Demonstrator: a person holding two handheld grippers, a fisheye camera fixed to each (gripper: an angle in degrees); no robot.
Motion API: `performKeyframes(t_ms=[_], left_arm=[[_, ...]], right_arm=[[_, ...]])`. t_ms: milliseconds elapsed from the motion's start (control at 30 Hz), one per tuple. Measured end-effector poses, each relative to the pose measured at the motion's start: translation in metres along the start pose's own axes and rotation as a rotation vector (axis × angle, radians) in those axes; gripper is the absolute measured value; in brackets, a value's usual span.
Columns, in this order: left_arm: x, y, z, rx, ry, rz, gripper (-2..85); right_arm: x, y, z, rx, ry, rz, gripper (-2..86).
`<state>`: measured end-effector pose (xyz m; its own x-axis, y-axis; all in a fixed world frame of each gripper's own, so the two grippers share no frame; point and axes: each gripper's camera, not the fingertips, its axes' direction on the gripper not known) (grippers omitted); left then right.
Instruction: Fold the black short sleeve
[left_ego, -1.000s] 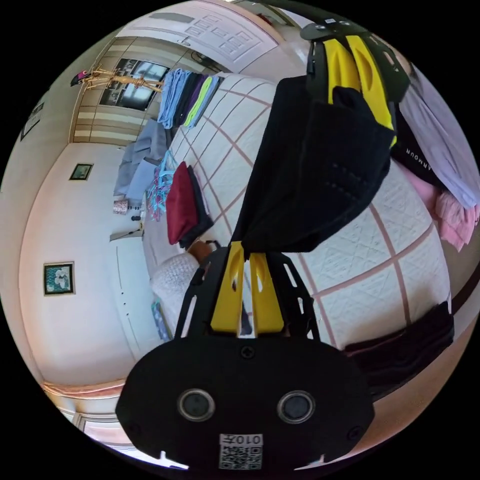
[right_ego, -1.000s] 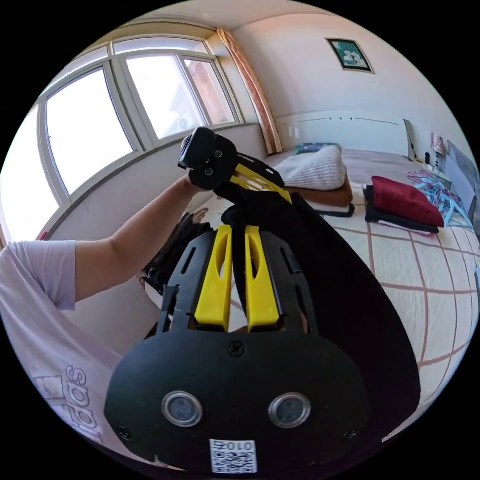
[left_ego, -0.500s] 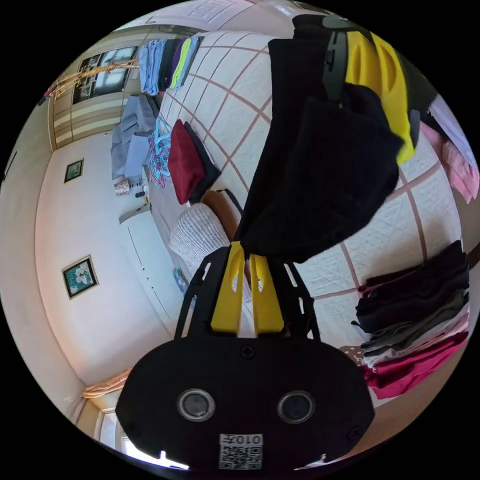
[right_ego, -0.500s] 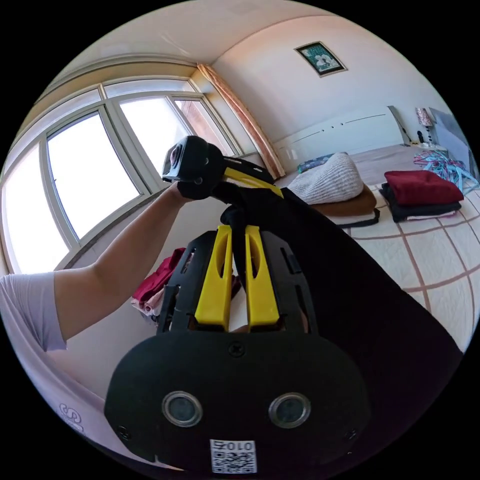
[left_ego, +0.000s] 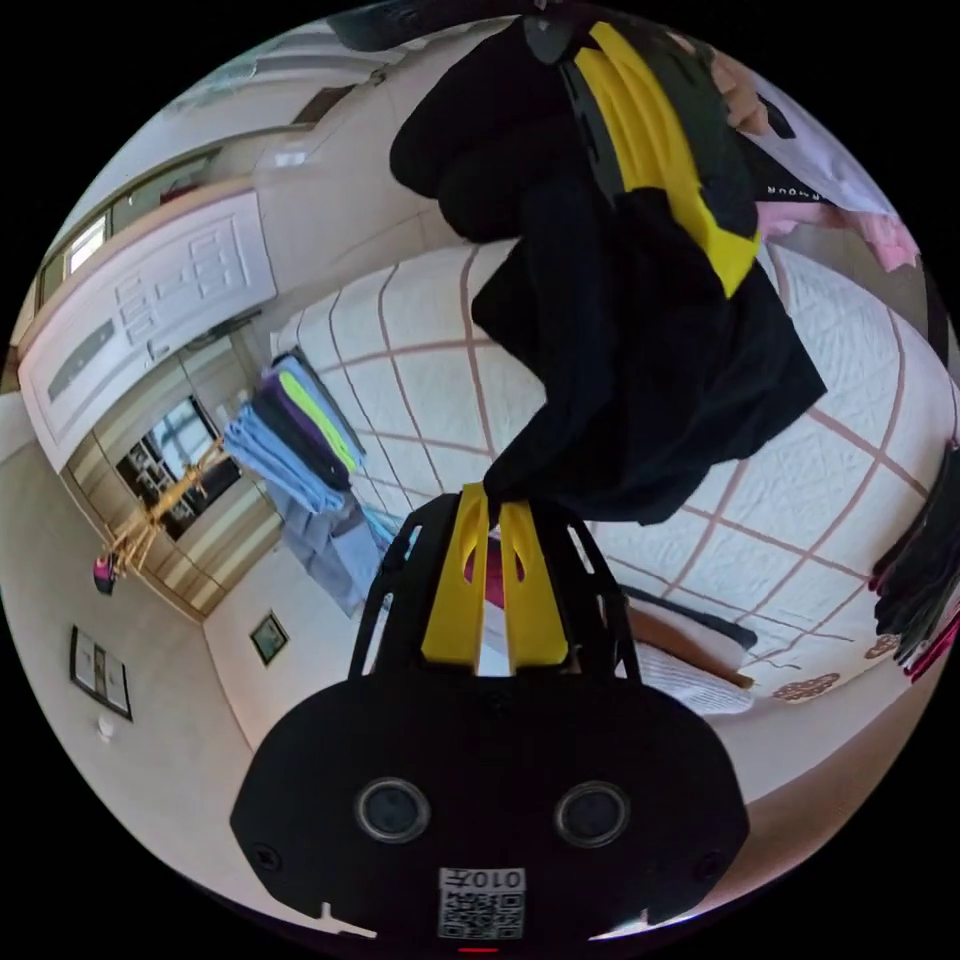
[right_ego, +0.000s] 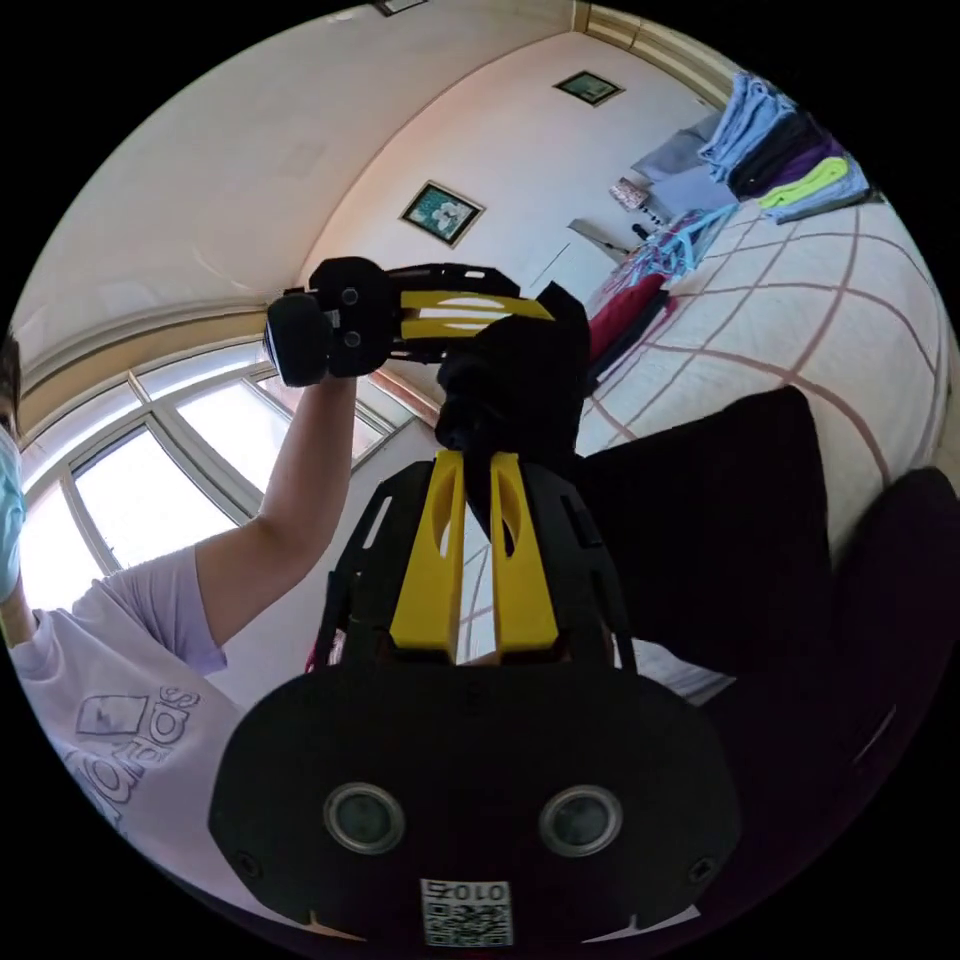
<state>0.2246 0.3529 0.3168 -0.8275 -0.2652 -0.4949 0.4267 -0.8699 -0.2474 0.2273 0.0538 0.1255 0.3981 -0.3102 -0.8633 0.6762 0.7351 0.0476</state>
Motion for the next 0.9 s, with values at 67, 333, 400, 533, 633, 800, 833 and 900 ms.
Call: performKeyframes(t_ms=[67,333,400,533,633,800,833,900], left_arm=[[-0.006,-0.025,0.016,0.043,0.0,0.05,-0.4],[0.001,-0.062,0.097,0.087,0.104,-0.072,0.5],[0.005,-0.041,0.101,0.11,0.144,-0.209,1.2],[0.043,0.032,0.093,0.114,0.185,-0.569,2.9],[0.098,0.081,0.091,0.033,0.224,-0.835,3.6],[0.208,0.11,0.108,-0.035,0.582,-1.22,4.9],[0.238,0.11,0.117,-0.095,0.645,-1.292,5.5],[0.276,0.117,0.125,-0.063,0.732,-1.434,6.4]], right_arm=[[0.025,0.003,-0.011,-0.001,0.019,0.089,5.7],[0.091,-0.002,-0.021,0.0,0.017,0.314,5.5],[0.098,-0.004,-0.022,-0.016,-0.001,0.325,5.6],[0.107,-0.004,-0.025,-0.04,-0.014,0.356,5.6],[0.117,-0.001,-0.029,-0.039,-0.025,0.394,5.6],[0.117,0.005,-0.024,-0.027,-0.058,0.444,5.6],[0.115,0.005,-0.024,-0.033,-0.052,0.443,5.7],[0.115,0.004,-0.024,-0.067,-0.056,0.442,5.9]])
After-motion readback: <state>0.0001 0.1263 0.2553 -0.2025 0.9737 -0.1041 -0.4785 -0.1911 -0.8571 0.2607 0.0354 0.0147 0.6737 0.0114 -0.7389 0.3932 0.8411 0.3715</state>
